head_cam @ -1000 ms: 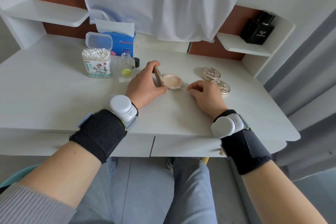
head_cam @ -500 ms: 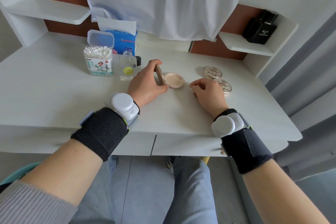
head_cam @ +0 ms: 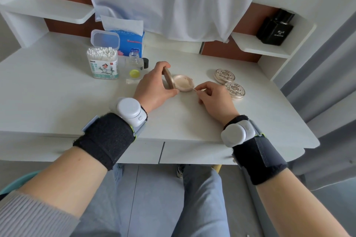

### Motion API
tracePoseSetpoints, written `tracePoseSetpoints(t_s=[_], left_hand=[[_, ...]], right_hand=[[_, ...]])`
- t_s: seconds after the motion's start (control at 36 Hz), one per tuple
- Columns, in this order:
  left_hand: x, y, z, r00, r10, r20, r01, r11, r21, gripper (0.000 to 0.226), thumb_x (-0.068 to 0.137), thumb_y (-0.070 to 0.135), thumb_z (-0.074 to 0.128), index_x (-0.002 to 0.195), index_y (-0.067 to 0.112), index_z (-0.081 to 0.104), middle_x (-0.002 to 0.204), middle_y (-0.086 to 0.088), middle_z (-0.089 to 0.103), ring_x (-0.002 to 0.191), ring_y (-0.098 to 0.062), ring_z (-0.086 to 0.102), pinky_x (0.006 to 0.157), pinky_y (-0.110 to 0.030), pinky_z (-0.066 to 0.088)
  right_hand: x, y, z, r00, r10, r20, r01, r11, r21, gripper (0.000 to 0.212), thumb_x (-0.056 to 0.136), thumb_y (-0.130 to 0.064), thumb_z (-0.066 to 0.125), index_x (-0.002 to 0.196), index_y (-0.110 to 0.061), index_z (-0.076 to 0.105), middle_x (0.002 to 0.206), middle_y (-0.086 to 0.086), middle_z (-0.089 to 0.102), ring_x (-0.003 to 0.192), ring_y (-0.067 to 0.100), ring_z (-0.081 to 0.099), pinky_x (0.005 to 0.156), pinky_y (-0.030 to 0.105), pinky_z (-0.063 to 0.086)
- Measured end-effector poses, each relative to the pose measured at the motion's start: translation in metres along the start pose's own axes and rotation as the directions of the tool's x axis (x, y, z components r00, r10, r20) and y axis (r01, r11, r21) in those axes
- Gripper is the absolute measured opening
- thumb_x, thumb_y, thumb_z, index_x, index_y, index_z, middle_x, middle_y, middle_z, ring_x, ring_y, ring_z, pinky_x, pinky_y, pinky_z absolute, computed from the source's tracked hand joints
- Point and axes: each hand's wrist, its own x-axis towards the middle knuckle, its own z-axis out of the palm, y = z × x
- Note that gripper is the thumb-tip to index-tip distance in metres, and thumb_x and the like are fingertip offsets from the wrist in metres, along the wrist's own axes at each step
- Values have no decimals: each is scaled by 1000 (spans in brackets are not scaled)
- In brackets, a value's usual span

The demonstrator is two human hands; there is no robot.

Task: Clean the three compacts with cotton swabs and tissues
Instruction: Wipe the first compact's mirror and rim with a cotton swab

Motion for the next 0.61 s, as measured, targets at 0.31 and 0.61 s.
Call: tracePoseSetpoints(t_s=[0.31,0.61], left_hand=[[0,-1,1,1000,15,-4,-15,1000,-4,71,70,29,82,128,21,43,122,-3,57,113,-22,54,95,-37,45],[0,0,-1,1000,-7,13,7,1000,-8,72,71,26,81,131,24,42,124,-2,55,112,-23,54,95,-37,45]], right_hand=[[0,1,5,995,-76,67,78,997,-24,12,87,-18,59,86,-29,64,63,-5,64,62,13,54,70,30,47],[2,0,4,996,-72,53,72,997,-6,12,89,-18,59,90,-28,66,61,-9,61,59,6,51,66,26,44]])
